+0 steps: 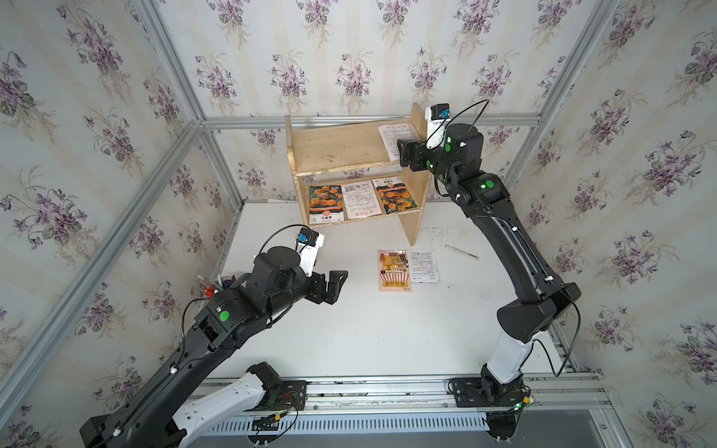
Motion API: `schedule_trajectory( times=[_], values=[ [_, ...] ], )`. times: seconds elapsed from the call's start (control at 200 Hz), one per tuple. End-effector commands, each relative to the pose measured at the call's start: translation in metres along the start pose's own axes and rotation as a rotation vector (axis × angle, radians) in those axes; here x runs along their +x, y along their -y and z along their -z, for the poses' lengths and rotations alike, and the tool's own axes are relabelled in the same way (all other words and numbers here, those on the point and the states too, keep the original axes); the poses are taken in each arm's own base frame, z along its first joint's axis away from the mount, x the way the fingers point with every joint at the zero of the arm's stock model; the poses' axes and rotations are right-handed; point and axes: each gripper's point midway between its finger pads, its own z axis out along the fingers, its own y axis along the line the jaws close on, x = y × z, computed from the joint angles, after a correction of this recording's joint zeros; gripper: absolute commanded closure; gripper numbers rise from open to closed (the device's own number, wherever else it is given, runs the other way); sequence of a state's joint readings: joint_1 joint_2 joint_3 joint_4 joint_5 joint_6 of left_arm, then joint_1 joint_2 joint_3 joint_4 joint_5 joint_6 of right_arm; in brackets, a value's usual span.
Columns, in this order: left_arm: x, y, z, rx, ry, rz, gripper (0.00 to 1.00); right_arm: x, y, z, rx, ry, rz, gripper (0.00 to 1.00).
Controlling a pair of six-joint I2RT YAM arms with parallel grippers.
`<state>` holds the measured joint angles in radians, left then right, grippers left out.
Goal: Take the seed bag off the shelf
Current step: Adjust the seed packet on the shelf.
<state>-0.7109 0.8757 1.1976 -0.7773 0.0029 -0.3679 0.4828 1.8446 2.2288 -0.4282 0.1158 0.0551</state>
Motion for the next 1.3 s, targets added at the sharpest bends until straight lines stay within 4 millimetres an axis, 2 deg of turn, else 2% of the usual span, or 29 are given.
schedule_trajectory(
  times=[0.0, 0.505, 0.769, 1.299],
  values=[
    [0.003, -0.004, 0.002, -0.021, -0.004, -0.009, 0.00, 0.005, 0.000, -0.010, -0.023, -0.023, -0.015, 0.12],
    [0.002, -0.006, -0.002, -0.035, -0.011, -0.028, 0.01, 0.024, 0.005, -0.031, -0.043, -0.090, -0.018, 0.16],
    [0.000, -0.004, 0.000, -0.027, -0.008, -0.032, 0.00, 0.036, 0.003, -0.027, -0.062, -0.148, -0.001, 0.17],
    [-0.001, -0.004, 0.007, -0.017, 0.014, -0.019, 0.01, 0.035, -0.020, -0.008, -0.191, -0.183, -0.041, 0.22]
  ],
)
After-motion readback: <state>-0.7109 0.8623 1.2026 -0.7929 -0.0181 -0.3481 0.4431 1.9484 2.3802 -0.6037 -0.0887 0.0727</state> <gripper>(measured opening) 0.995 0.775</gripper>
